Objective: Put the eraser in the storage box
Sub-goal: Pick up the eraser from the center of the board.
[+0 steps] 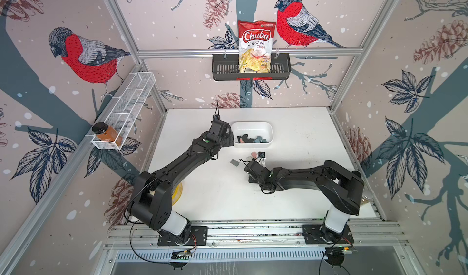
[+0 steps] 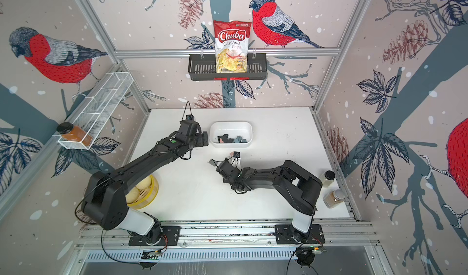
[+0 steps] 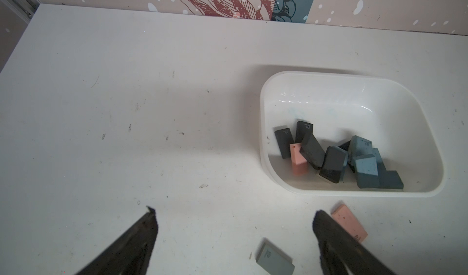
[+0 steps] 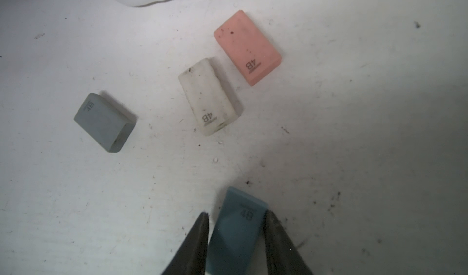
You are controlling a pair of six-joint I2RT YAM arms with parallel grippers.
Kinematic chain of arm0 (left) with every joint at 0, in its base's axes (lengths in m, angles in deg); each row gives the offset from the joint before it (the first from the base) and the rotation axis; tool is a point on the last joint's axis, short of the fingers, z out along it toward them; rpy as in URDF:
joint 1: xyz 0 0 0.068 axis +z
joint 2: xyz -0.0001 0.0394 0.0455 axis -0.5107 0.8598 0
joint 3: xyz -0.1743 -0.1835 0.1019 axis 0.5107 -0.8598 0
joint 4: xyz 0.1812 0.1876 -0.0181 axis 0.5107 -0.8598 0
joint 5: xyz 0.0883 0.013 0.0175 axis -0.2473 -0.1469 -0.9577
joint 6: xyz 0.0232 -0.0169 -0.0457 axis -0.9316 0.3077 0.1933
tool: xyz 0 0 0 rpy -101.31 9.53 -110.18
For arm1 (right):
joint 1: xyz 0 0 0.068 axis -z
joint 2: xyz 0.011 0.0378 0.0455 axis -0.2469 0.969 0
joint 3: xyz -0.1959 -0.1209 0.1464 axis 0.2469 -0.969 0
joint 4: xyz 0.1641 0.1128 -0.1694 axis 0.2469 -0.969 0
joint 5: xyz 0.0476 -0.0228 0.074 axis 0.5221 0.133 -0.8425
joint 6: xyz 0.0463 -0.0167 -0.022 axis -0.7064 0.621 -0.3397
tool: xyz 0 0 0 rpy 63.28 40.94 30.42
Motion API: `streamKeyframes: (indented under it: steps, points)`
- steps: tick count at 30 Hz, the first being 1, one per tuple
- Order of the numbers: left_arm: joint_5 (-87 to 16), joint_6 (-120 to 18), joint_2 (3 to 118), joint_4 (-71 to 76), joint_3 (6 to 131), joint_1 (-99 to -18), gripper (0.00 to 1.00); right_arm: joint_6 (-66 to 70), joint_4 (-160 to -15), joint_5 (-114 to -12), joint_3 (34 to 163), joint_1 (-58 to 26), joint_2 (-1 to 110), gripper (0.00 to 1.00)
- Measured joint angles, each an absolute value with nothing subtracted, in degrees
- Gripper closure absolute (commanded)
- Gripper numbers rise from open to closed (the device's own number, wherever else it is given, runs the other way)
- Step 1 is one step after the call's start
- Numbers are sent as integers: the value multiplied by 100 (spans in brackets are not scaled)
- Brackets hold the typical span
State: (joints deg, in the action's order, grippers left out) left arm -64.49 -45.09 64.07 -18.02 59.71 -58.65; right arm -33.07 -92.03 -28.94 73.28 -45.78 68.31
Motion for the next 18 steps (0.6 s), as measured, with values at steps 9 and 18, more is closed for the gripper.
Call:
streamKeyframes:
  steps: [9,18]
  points:
    - [-6449,-4509,6426,-1809,5971,-5863,4,-3292,-9159,-2885,7328,-4552,6870,67]
    - [-6449,-4509,6453,-1811,5971,-5863,4,-3220,-9100,-2804,7321,-4567,6914,67]
